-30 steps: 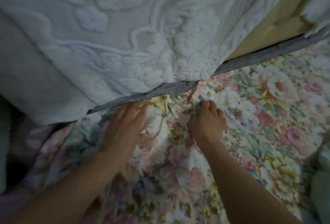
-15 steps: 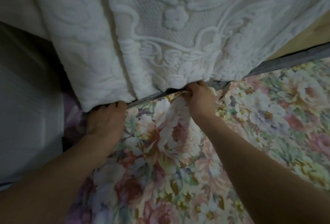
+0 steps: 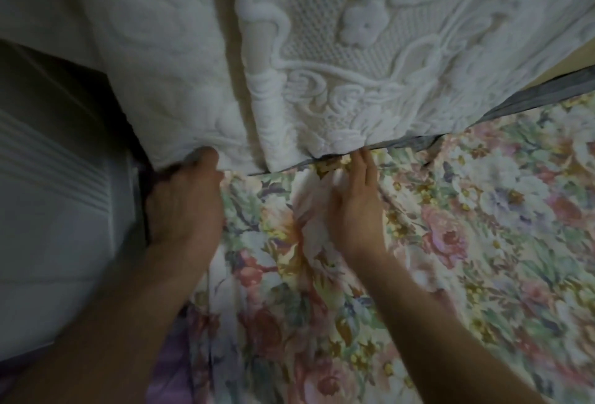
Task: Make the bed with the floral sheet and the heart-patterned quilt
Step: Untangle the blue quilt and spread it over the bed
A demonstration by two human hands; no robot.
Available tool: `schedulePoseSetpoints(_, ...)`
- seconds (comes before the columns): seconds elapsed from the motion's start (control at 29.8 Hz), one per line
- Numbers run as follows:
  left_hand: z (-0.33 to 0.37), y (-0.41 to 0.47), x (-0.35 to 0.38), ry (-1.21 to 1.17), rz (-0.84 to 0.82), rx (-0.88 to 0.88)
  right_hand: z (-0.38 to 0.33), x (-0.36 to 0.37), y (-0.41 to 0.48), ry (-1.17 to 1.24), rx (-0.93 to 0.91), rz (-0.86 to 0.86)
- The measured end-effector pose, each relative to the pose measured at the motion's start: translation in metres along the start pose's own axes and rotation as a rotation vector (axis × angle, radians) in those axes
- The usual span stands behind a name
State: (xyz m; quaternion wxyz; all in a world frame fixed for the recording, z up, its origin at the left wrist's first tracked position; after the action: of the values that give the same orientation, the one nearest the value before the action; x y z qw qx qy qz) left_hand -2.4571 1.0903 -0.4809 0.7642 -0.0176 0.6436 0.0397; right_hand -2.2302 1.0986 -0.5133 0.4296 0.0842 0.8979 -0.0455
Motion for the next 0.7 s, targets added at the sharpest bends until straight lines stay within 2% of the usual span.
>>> schedulePoseSetpoints(0.07, 0.006, 0.000, -0.003, -0.050, -0.034, 0.004, -0.031, 0.005, -0.053, 0.026, -0.219, -0.033)
schedulePoseSetpoints(0.13, 0.014, 0.002, -0.003, -0.059, -0.055, -0.003, -0.049, 0.033, -0.093, 0.009, -0.456, -0.255)
schedulePoseSetpoints(0.2, 0.015, -0.004, -0.002, -0.052, -0.100, -0.023, -0.051, 0.067, -0.107, -0.117, -0.591, -0.439)
schedulePoseSetpoints(0.27, 0.018, -0.013, 0.003, -0.068, -0.108, -0.022, -0.050, 0.090, -0.098, -0.321, -0.633, -0.506)
schedulePoseSetpoints(0.37, 0.033, -0.038, 0.023, -0.119, -0.152, -0.038, -0.066, 0.108, -0.070, -0.566, -0.638, -0.488)
schedulePoseSetpoints(0.44, 0.039, -0.058, 0.028, -0.286, -0.052, -0.127, -0.076, 0.125, -0.049, -0.713, -0.653, -0.537)
schedulePoseSetpoints(0.5, 0.040, -0.090, 0.031, -0.523, 0.094, -0.210, -0.083, 0.133, -0.041, -0.629, -0.766, -0.633)
schedulePoseSetpoints(0.57, 0.037, -0.130, 0.037, -0.663, 0.173, -0.329, -0.085, 0.130, -0.034, -0.496, -0.965, -0.623)
schedulePoseSetpoints(0.64, 0.048, -0.169, 0.046, -0.658, 0.207, -0.337, -0.076, 0.117, -0.034, -0.479, -1.040, -0.642)
schedulePoseSetpoints(0.7, 0.055, -0.199, 0.072, -0.500, 0.129, -0.313, -0.079, 0.102, -0.042, -0.438, -1.100, -0.589)
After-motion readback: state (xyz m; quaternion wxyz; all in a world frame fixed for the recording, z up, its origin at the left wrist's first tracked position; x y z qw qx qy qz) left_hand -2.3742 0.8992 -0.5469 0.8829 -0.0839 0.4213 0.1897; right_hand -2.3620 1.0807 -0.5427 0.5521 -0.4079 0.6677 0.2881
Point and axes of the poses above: each hand's wrist, its own y-axis towards the middle knuckle, its own x-axis out of the palm, z = x × y, the point moved 4 cm from there along y, towards the middle knuckle, and after that the axes turned 7 degrees about x, right-handed, at the moved point
